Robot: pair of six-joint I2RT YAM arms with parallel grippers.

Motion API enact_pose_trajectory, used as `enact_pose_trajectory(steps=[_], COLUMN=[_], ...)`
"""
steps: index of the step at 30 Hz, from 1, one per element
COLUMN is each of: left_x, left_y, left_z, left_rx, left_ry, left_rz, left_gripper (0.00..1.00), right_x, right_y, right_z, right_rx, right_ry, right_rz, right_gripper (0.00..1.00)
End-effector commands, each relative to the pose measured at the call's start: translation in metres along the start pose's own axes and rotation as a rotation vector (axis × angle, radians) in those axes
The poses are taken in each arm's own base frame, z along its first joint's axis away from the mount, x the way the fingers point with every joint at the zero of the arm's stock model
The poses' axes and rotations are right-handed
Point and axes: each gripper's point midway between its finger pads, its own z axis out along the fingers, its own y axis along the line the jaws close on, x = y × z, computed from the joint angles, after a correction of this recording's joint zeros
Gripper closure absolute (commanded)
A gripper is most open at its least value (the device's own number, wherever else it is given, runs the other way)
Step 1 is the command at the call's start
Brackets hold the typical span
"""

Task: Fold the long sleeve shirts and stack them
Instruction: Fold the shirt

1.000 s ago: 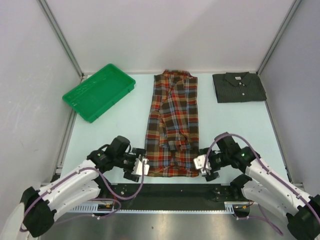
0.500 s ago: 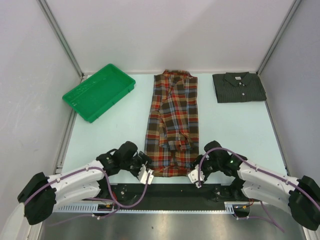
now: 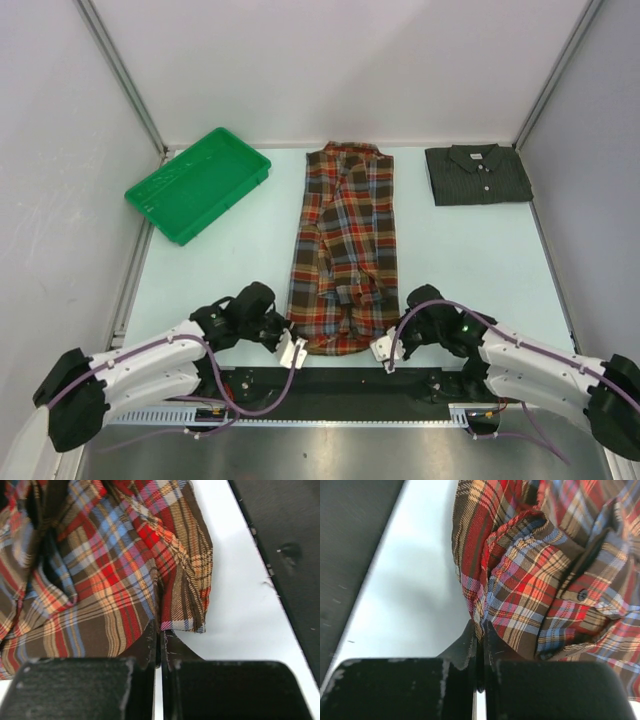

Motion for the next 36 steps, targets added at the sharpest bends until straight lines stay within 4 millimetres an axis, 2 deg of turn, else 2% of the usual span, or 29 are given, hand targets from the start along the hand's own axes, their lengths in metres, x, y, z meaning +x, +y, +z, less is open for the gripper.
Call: enact_pose_trajectory(steps=[1,3,6,8,9,10,11,12,13,14,15,16,17,18,19,20,21,22,23,24,25,27,29,31,36], left_x=[-0.014,-0.014,-0.016,-0.026,-0.023,-0.03,-0.03,-0.023,-0.03,-0.021,-0.011,-0.013,0.006,0.024,0.026,0.051,0.067,0.074,0.083,0.105,0.111,0.126,0.143,0.152,0.154], left_y=[-0.015,-0.013,0.006,0.027,0.04,0.061,0.071,0.087,0.118,0.129,0.141,0.172,0.179,0.192,0.224,0.227,0.239,0.266,0.274,0.267,0.282,0.288,0.296,0.298,0.298], left_z=[-0.01,-0.011,-0.016,-0.024,-0.029,-0.038,-0.038,-0.046,-0.059,-0.054,-0.056,-0.065,-0.049,-0.05,-0.058,-0.038,-0.04,-0.045,-0.042,-0.024,-0.026,-0.016,-0.004,0.005,0.01], left_rx=[0.051,0.045,0.003,-0.022,-0.05,-0.09,-0.083,-0.116,-0.168,-0.145,-0.148,-0.191,-0.157,-0.177,-0.227,-0.192,-0.212,-0.249,-0.25,-0.203,-0.226,-0.225,-0.224,-0.213,-0.211], left_ry=[-0.045,-0.039,-0.031,-0.067,-0.064,-0.081,-0.095,-0.09,-0.104,-0.098,-0.089,-0.091,-0.067,-0.03,-0.027,-0.007,0.01,0.013,0.016,0.037,0.054,0.076,0.097,0.101,0.083], left_rz=[-0.048,-0.066,-0.119,-0.138,-0.162,-0.156,-0.17,-0.205,-0.194,-0.228,-0.264,-0.254,-0.322,-0.355,-0.35,-0.444,-0.49,-0.495,-0.531,-0.587,-0.583,-0.596,-0.641,-0.668,-0.715], left_gripper=[1.0,1.0,1.0,1.0,1.0,1.0,1.0,1.0,1.0,1.0,1.0,1.0,1.0,1.0,1.0,1.0,1.0,1.0,1.0,1.0,1.0,0.98,0.97,0.95,0.92], right_x=[-0.016,-0.017,-0.016,-0.025,-0.021,-0.027,-0.031,-0.02,-0.019,-0.017,0.0,0.015,0.016,0.03,0.051,0.07,0.082,0.098,0.117,0.122,0.131,0.154,0.167,0.177,0.19], right_y=[0.002,-0.003,-0.014,-0.037,-0.051,-0.074,-0.089,-0.107,-0.135,-0.148,-0.165,-0.174,-0.199,-0.212,-0.225,-0.245,-0.253,-0.261,-0.259,-0.276,-0.281,-0.288,-0.287,-0.285,-0.282], right_z=[-0.01,-0.01,-0.012,-0.018,-0.024,-0.03,-0.036,-0.045,-0.052,-0.054,-0.064,-0.054,-0.06,-0.059,-0.064,-0.058,-0.056,-0.056,-0.037,-0.039,-0.034,-0.018,-0.012,-0.004,-0.003], right_rx=[0.019,0.035,0.056,0.102,0.141,0.174,0.182,0.219,0.246,0.252,0.297,0.272,0.301,0.31,0.34,0.338,0.338,0.345,0.303,0.323,0.325,0.325,0.316,0.312,0.328], right_ry=[-0.009,-0.007,0.003,-0.025,-0.02,-0.032,-0.063,-0.054,-0.058,-0.079,-0.062,-0.053,-0.07,-0.055,-0.033,-0.027,-0.018,-0.004,0.009,0.008,0.014,0.035,0.056,0.072,0.102], right_rz=[0.065,0.095,0.12,0.124,0.153,0.188,0.222,0.273,0.295,0.306,0.341,0.372,0.36,0.374,0.399,0.427,0.449,0.472,0.505,0.494,0.49,0.526,0.546,0.57,0.615], right_gripper=[1.0,1.0,1.0,1.0,1.0,1.0,1.0,1.0,1.0,1.0,1.0,1.0,1.0,1.0,1.0,1.0,1.0,1.0,1.0,1.0,1.0,1.0,1.0,1.0,1.0])
